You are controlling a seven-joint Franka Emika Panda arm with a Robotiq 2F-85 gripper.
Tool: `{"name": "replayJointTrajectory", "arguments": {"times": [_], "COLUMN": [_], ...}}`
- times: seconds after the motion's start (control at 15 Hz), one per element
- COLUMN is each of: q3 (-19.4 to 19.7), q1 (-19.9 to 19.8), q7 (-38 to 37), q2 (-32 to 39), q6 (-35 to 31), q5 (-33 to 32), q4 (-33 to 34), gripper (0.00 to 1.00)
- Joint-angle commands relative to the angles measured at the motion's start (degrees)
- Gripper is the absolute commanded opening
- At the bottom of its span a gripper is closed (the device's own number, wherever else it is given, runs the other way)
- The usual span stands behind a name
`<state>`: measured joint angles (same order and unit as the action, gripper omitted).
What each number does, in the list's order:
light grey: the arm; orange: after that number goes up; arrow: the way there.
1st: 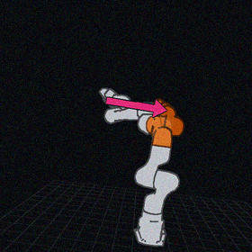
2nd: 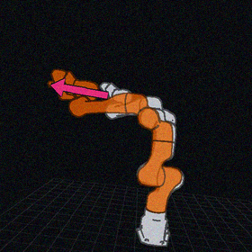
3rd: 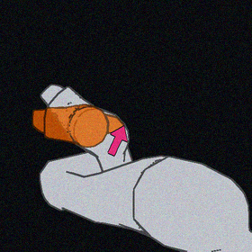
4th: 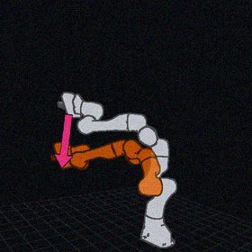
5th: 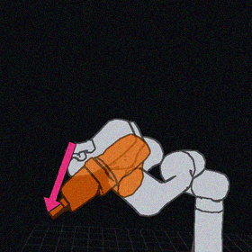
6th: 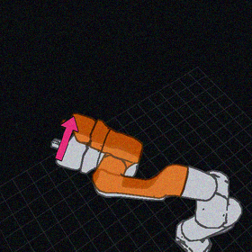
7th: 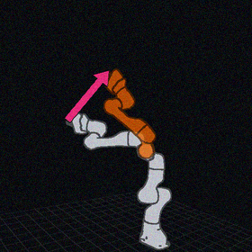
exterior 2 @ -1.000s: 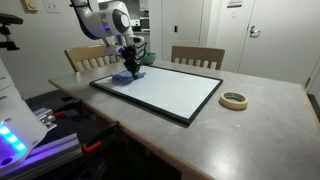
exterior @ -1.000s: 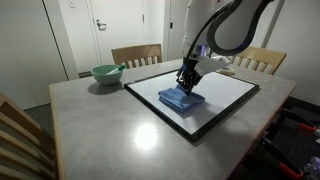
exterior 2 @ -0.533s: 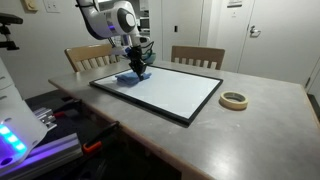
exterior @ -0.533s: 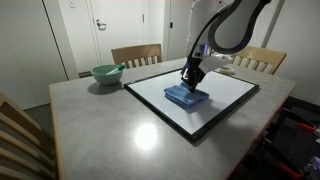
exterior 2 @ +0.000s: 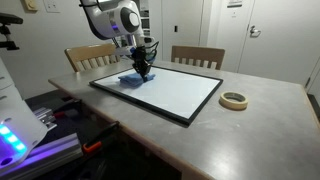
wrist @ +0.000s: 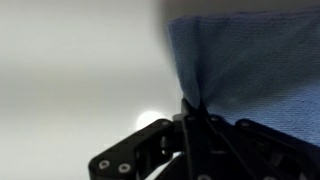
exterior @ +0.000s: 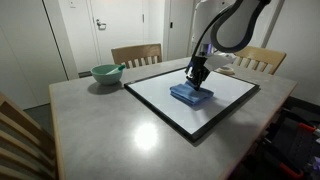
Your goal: Use the blue cloth to wipe the board
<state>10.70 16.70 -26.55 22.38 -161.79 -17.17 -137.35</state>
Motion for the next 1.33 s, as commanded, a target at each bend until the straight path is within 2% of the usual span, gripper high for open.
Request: {"name": "replayJointTrajectory", "arguments": {"times": [0.0, 0.2, 0.6, 0.93, 1.27], "q3": [0.05, -0.03, 3.59, 5.48, 6.00], "q1": [-1.93, -2.91, -2.59, -6.41, -13.28], "q7": [3.72, 5.56, 4.43, 9.82, 19.19], "q2": [-0.99, -1.63, -2.06, -3.50, -3.99], "q6": [0.32, 0.38, 0.78, 0.23, 0.78], "q5": [0.46, 0.40, -1.99, -2.09, -1.44], "q4": [-2.48, -3.22, -3.51, -4.99, -4.50], "gripper": [0.01, 0.01, 0.01, 0.01, 0.01]}}
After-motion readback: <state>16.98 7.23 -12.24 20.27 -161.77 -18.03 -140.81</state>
